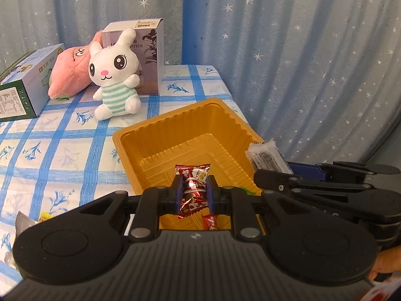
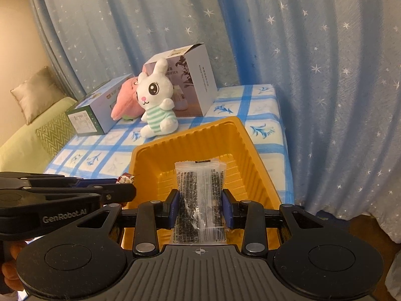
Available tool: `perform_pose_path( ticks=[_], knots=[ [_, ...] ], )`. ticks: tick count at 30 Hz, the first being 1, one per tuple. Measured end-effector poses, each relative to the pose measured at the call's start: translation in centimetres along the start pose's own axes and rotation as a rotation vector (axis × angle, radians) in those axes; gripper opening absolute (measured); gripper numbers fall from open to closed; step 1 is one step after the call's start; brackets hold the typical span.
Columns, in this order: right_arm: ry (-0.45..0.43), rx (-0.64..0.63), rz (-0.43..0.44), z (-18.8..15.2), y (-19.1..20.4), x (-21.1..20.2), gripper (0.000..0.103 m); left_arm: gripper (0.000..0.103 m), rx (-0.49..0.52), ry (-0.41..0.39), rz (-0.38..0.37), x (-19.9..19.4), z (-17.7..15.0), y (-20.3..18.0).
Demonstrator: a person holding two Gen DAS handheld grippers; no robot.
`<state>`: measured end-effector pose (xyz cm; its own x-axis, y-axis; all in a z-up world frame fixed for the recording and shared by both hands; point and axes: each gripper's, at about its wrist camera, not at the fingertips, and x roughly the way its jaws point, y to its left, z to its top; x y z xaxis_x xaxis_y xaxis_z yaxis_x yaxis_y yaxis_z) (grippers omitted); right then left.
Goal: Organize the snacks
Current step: 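Carry the packet and red candy over the orange tray with both grippers, then open the left gripper to drop the red candy while the right releases the dark-stick packet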
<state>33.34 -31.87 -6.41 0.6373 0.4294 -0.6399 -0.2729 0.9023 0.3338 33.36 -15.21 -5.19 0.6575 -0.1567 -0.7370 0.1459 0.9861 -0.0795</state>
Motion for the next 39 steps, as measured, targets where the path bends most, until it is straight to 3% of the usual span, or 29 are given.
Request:
perform_pose_path(
  ticks=[19, 39],
  knots=[
    [0.055, 0.111, -0.041, 0.6, -1.4, 5.3, 0.036, 0.018, -0.050, 0.110, 0.002, 7.2, 1.0, 2.2],
    [0.080, 0.150, -0.046, 0.7, -1.8, 7.6, 0.037, 0.018, -0.034, 0.119, -0.023, 7.4, 0.8, 3.1]
  ],
)
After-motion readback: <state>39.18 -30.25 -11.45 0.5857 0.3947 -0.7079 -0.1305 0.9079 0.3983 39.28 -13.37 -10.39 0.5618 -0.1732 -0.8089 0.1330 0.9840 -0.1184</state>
